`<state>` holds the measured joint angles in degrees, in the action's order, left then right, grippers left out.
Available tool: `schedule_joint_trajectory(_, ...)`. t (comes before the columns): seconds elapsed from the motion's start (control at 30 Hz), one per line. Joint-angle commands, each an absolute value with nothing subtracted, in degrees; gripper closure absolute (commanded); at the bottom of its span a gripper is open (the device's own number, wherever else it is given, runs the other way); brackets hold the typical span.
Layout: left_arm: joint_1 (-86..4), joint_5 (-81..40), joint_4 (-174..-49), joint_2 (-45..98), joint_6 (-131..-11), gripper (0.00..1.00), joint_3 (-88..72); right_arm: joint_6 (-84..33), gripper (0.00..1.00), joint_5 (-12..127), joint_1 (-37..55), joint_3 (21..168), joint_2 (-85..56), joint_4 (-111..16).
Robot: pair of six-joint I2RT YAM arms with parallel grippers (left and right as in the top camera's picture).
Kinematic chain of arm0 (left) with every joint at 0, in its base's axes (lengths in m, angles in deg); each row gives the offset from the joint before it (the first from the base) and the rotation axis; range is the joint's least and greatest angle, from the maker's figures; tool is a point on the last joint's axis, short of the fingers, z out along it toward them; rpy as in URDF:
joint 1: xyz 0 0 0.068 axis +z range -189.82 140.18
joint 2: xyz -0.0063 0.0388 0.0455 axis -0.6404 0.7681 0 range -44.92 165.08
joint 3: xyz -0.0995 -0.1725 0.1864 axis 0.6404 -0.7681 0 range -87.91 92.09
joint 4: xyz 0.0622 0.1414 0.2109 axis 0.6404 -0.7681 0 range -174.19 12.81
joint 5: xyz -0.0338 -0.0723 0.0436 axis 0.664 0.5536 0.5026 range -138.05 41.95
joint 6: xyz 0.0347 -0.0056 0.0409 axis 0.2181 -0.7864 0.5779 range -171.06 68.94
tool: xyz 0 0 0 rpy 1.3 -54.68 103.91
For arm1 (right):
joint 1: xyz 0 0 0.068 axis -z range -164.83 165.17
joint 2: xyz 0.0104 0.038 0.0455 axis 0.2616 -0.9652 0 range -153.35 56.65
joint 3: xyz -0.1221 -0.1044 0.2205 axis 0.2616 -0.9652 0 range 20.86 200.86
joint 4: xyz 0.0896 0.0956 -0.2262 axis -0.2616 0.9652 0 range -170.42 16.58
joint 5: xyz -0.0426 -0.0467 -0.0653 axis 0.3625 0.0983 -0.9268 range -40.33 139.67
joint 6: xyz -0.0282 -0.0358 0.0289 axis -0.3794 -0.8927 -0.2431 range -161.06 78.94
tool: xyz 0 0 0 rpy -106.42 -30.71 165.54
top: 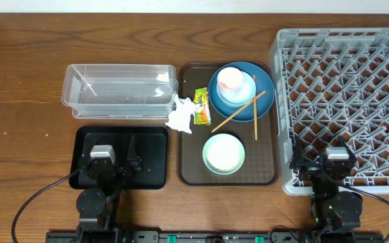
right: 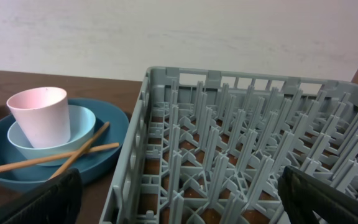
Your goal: Sort waste into correct bins and load items into the dishwasher rack
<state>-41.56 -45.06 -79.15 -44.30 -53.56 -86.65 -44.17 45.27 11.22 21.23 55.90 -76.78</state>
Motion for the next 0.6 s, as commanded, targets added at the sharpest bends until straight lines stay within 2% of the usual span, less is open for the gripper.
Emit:
schedule_joint_trajectory(0.0, -41.9, -46.2, -81.1, -44.7, -52.6, 0.04, -87.7, -43.2, 0.01, 45.6, 10.7, 21.2, 55.8, -76.5)
schedule_joint_trajectory(0.3, -41.9, -44.0, -79.7, -44.7, -52.6, 0.04, -87.7, -43.2, 0.01, 45.6, 10.7, 21.2, 55.8, -76.5)
schedule_joint_trajectory(0.5, -41.9, -17.2, -77.8, -44.7, -54.4, 0.04, -86.4, -43.2, 0.01, 45.6, 10.7, 21.2, 55.8, -76.5)
schedule_joint_trajectory(0.57, -41.9, -14.3, -77.8, -44.7, -59.6, 0.04, -86.1, -43.2, 0.01, 45.6, 10.7, 21.2, 55.8, -76.5)
